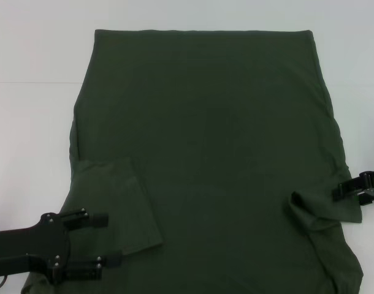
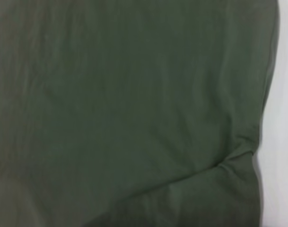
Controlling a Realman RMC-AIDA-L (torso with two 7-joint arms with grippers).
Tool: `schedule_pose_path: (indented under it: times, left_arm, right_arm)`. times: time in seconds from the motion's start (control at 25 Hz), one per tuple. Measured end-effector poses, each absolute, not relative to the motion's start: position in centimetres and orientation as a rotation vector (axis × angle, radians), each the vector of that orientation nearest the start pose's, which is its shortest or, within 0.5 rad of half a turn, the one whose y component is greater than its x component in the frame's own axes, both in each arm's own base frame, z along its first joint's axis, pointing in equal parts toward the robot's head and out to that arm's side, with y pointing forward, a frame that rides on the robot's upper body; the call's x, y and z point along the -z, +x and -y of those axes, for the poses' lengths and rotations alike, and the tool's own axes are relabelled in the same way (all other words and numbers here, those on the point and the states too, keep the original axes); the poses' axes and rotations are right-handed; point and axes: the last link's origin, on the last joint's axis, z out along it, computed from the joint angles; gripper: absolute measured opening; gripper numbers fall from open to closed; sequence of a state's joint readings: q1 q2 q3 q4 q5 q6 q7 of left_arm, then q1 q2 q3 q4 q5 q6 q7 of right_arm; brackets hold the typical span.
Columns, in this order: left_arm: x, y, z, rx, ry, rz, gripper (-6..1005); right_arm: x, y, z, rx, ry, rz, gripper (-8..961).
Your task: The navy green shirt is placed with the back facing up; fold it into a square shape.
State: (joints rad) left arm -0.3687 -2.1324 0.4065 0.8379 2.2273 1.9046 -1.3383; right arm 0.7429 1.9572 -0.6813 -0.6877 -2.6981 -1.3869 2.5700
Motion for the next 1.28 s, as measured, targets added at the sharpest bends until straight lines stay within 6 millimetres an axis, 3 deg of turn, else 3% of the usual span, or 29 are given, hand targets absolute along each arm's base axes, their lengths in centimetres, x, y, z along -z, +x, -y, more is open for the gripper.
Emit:
schedule_pose_path:
  times: [0.64,1.28]
  left_arm:
    - [-2.8,-30.2,-25.0,0.753,-2.756,0.712,860]
    - [-2.8,-30.2,-25.0,0.755,-2.756,0.714,859]
  right_arm:
    - [-4.3,29.5,-38.4,0.048,-2.117,-1.806,776]
    - [-4.9,30.5,-38.2,0.116,-2.095,-1.785,776]
